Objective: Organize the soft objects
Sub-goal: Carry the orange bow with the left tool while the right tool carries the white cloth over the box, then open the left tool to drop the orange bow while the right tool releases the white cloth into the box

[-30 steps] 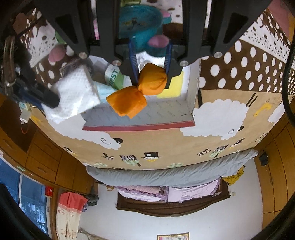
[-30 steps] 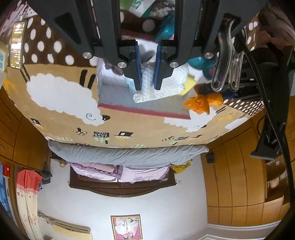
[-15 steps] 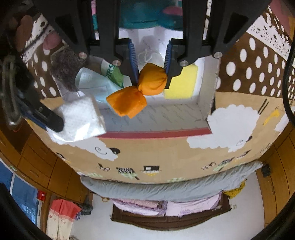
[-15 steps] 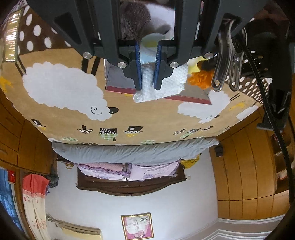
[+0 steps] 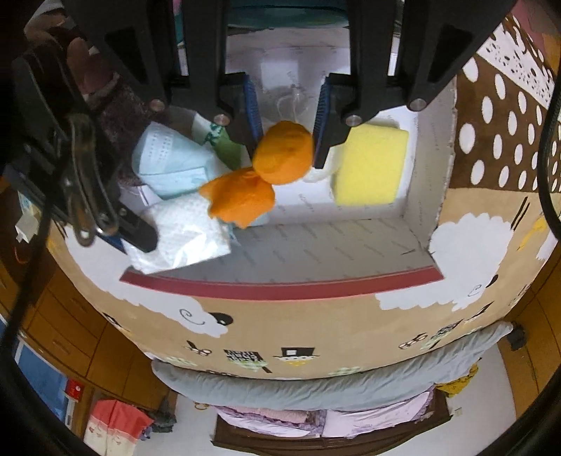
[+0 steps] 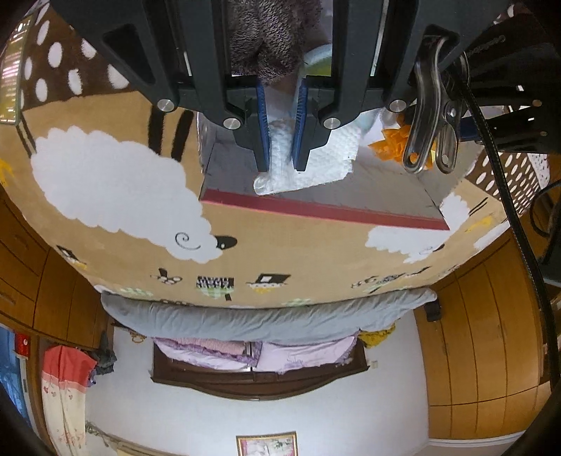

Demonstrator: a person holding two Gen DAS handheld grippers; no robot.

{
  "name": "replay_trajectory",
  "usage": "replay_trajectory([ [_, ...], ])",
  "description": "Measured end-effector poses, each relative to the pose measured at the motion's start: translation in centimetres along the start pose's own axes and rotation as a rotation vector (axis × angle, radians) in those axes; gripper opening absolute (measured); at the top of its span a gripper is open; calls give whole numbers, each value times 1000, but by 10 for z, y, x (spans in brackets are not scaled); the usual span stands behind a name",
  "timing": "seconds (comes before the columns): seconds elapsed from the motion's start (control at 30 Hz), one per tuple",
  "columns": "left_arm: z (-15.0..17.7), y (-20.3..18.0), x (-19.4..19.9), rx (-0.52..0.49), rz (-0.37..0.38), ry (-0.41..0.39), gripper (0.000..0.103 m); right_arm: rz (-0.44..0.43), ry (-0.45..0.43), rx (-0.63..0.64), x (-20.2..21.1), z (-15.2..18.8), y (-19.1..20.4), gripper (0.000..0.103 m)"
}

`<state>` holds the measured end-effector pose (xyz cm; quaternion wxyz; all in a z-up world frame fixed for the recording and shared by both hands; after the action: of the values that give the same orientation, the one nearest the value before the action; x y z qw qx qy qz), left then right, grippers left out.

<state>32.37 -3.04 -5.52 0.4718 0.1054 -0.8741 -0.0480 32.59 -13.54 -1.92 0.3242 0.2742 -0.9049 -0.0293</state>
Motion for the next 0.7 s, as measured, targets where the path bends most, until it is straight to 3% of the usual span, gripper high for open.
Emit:
replay_trajectory([
  [0.1,-1,-3,3,-15,-4,-13,36,-18,2,-19,-1,1,-2,15],
  [0.23,-1,-7,10,-30,1,-35,47,-29,-1,-30,2,1,-3,23],
  [0.5,-1,-6,19,-23,-4,-56,55,-38,-14,-29,10,-2,2,37],
  [0.57,-1,-4,22,-13,-3,-61,57,-41,-21,-34,13,-4,3,45],
  [0.7,1,2,28,7,0,-69,57,-54,-29,-37,19,-7,6,48],
])
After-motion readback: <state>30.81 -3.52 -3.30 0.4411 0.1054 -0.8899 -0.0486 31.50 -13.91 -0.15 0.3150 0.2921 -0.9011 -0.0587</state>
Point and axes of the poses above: each gripper's, at about its wrist camera, not at the fingertips, and x roughly against the way its jaws point, y to its left, z to its underside, the point moved 10 cm from there along -x, roughly the way its jaws point, and after that the axes turned 13 degrees about -z, right-handed, at the moved point
